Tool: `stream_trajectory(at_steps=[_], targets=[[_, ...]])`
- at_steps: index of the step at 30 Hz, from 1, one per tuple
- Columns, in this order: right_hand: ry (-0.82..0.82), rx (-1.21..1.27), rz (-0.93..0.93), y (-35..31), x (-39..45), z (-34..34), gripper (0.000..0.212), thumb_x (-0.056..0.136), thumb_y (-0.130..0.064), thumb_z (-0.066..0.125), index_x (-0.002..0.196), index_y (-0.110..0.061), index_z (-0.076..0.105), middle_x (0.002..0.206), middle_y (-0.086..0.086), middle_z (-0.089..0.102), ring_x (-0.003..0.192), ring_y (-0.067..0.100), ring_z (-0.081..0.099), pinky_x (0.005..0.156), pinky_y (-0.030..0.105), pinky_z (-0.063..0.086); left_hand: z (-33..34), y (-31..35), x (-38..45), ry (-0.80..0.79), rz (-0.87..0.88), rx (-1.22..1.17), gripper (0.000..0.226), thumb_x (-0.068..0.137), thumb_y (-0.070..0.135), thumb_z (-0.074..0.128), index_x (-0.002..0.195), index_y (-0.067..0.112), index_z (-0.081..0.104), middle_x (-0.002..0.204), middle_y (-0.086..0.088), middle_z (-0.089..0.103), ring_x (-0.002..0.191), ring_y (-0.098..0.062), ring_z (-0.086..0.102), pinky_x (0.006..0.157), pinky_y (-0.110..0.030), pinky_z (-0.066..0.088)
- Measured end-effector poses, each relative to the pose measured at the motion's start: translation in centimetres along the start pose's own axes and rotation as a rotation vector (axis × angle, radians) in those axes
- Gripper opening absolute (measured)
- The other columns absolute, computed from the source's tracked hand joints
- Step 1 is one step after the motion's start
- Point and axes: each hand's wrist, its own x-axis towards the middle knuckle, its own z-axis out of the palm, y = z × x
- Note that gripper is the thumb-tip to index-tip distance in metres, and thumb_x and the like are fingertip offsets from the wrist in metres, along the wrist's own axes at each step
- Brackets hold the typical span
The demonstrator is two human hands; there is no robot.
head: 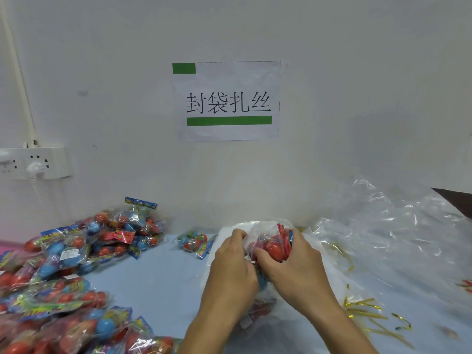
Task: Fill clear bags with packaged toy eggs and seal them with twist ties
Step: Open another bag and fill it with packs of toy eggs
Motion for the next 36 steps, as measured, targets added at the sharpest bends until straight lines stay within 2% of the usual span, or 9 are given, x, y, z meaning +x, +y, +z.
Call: stream_trajectory(at_steps=[4,9,13,16,19,24,27,32,36], targets=[[-0.083,-0.039,-0.007,-0.1,-0.2,0.0,0.025,0.074,-0.044,0.075,0.085,-0.026,0.061,0.077,-0.008,0.069,0.073,0.010,0.065,0.075,0.037,0.056,0.0,-0.3,0.2,0.067,0.005,0.056,0.027,0.091,0.002,0.046,0.108,0.021,0.054,0.106,0.002,0.059,0.098,-0.018,0.056,0.086,-0.038,0.050],[-0.150,-0.159,-0.006,0.0,-0.4,-0.1,0.029,0.076,-0.049,0.072,0.085,-0.026,0.057,0.082,-0.005,0.068,0.078,0.017,0.064,0.075,0.037,0.055,-0.3,0.0,0.4,0.277,0.085,0.074,0.015,0.096,0.009,0.053,0.098,0.019,0.064,0.099,0.007,0.057,0.093,-0.008,0.052,0.075,-0.012,0.038],[-0.205,-0.241,0.083,0.0,-0.5,-0.5,0.036,0.072,-0.057,0.061,0.090,-0.026,0.056,0.089,-0.003,0.067,0.082,0.022,0.065,0.074,0.037,0.055,-0.1,1.0,0.1,0.183,0.290,-0.040,0.018,0.090,0.002,0.059,0.090,0.017,0.070,0.088,0.011,0.059,0.085,0.001,0.054,0.073,-0.006,0.037],[-0.194,-0.210,0.092,-0.1,-0.3,-1.0,0.030,0.077,-0.054,0.061,0.087,-0.026,0.058,0.085,-0.003,0.067,0.079,0.022,0.064,0.069,0.037,0.055,0.2,1.3,-0.2,0.103,0.330,-0.126,0.016,0.090,0.008,0.060,0.094,0.018,0.072,0.090,0.013,0.065,0.087,0.000,0.059,0.076,-0.008,0.041],[-0.171,-0.094,0.112,-0.2,0.0,-1.4,0.032,0.079,-0.052,0.067,0.080,-0.021,0.063,0.074,-0.002,0.070,0.072,0.020,0.067,0.068,0.041,0.058,0.0,1.4,-0.2,0.138,0.216,-0.262,0.017,0.092,0.031,0.058,0.102,0.026,0.070,0.090,0.015,0.070,0.091,-0.004,0.064,0.076,-0.014,0.048],[-0.183,0.188,0.206,-0.8,0.3,-1.7,0.027,0.079,-0.044,0.076,0.079,-0.017,0.071,0.055,-0.006,0.063,0.047,0.010,0.056,0.042,0.021,0.045,-0.8,0.8,0.6,0.260,0.060,-0.266,0.007,0.097,0.029,0.058,0.098,0.028,0.065,0.098,0.011,0.063,0.097,-0.007,0.059,0.079,-0.015,0.045],[-0.261,0.356,0.268,-1.3,0.2,-1.8,0.028,0.083,-0.038,0.075,0.068,-0.016,0.065,0.054,-0.003,0.053,0.044,0.015,0.047,0.042,0.022,0.041,-0.9,0.4,0.7,0.203,0.038,-0.213,0.010,0.093,0.032,0.062,0.099,0.025,0.067,0.102,0.013,0.061,0.104,-0.007,0.056,0.089,-0.023,0.046],[-0.405,0.471,0.333,-1.9,-0.2,-2.0,0.028,0.089,-0.038,0.068,0.085,-0.011,0.073,0.066,0.003,0.062,0.058,0.018,0.059,0.047,0.023,0.046,-0.8,1.2,0.3,0.223,0.172,-0.122,0.004,0.091,0.027,0.069,0.093,0.027,0.073,0.096,0.022,0.058,0.105,0.001,0.048,0.087,-0.006,0.033],[-0.549,0.458,0.362,-2.0,-0.4,-1.9,0.024,0.096,-0.031,0.062,0.089,-0.011,0.074,0.071,0.004,0.069,0.061,0.016,0.065,0.053,0.024,0.050,-0.6,1.7,0.2,0.207,0.258,-0.129,0.012,0.089,0.016,0.072,0.079,0.021,0.076,0.090,0.020,0.060,0.101,-0.005,0.049,0.093,-0.029,0.040]])
